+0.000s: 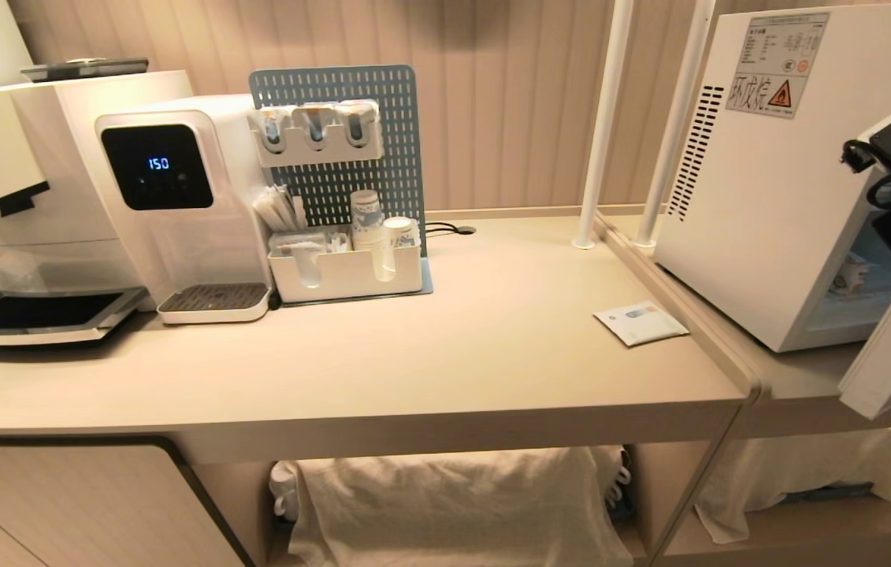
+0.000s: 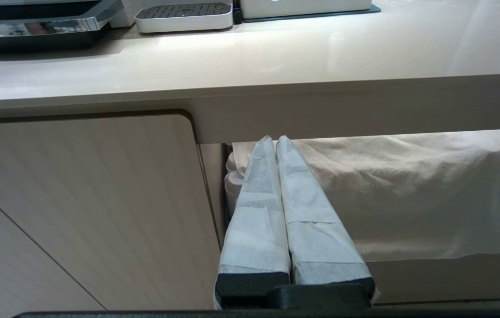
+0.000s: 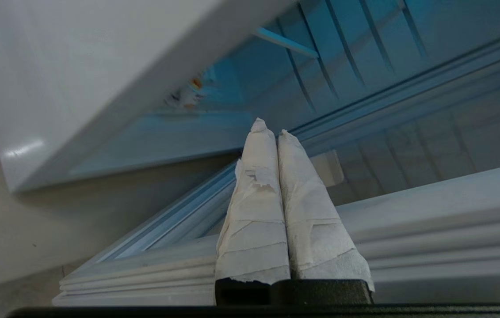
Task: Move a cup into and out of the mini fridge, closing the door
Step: Open the freezer door
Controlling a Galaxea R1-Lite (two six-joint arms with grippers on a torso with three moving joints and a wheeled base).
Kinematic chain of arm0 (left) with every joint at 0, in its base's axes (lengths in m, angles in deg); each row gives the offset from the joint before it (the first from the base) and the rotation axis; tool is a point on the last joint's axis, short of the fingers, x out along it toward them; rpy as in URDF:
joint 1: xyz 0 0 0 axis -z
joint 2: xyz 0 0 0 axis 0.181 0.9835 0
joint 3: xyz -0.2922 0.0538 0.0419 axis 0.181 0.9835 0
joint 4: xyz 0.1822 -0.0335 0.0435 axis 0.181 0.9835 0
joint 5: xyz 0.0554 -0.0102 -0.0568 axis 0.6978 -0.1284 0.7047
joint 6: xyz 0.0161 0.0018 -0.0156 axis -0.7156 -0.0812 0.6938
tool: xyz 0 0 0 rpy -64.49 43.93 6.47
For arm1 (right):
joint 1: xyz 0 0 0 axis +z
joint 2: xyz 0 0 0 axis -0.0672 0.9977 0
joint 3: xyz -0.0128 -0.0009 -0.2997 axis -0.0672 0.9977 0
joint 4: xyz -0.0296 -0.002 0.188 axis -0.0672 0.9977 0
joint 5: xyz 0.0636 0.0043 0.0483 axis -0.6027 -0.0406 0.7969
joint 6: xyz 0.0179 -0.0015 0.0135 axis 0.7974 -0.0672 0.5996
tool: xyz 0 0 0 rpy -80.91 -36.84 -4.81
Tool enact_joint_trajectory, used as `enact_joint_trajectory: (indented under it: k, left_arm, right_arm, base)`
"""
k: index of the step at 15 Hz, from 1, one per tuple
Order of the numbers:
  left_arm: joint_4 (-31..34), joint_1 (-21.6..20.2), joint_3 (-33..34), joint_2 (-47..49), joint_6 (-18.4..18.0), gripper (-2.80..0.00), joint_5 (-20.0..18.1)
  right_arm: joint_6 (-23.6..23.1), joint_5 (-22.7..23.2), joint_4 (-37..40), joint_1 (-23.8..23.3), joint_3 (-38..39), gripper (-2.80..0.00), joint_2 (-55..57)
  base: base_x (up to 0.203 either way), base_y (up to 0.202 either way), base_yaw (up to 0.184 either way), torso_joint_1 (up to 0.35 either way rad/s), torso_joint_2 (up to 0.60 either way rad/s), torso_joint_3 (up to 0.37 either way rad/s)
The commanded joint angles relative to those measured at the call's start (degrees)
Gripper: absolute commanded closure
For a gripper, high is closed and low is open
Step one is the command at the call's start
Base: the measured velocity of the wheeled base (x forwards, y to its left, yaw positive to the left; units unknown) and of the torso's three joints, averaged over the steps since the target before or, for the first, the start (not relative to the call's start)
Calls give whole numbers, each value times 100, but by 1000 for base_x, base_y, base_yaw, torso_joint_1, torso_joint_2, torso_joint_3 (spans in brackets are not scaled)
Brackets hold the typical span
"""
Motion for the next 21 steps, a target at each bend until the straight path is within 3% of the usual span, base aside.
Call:
enact_joint_trajectory:
  k: [1,11,21]
  left_arm:
    - [-1,1,0,9,-3,0,0]
    - [-1,1,0,0,-5,0,0]
    - [-1,1,0,0,0,0,0]
  right_arm:
    - [-24,112,-8,35,244,0,-244]
    - [-150,119,5,5,569,0,-564]
    - [-740,72,-23,-629,744,0,-1010]
  base:
    - [0,0,0,0,0,0]
    - [0,0,0,0,0,0]
    - [0,0,0,0,0,0]
